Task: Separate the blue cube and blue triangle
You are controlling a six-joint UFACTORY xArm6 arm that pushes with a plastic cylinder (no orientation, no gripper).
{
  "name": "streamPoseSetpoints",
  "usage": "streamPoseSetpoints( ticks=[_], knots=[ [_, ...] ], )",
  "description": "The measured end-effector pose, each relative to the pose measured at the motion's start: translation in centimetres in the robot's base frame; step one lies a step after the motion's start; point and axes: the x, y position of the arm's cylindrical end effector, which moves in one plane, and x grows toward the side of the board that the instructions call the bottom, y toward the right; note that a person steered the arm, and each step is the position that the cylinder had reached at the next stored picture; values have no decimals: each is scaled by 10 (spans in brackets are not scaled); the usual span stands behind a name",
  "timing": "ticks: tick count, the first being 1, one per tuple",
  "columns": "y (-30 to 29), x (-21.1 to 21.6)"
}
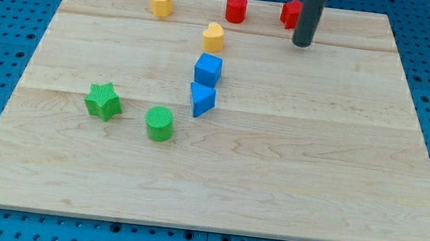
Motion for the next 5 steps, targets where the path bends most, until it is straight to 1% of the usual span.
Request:
streamPoseSetpoints(
  ticks=[1,3,4,5],
  knots=[
    [-37,28],
    [-34,44],
    [-30,86],
    [-87,132]
  ],
)
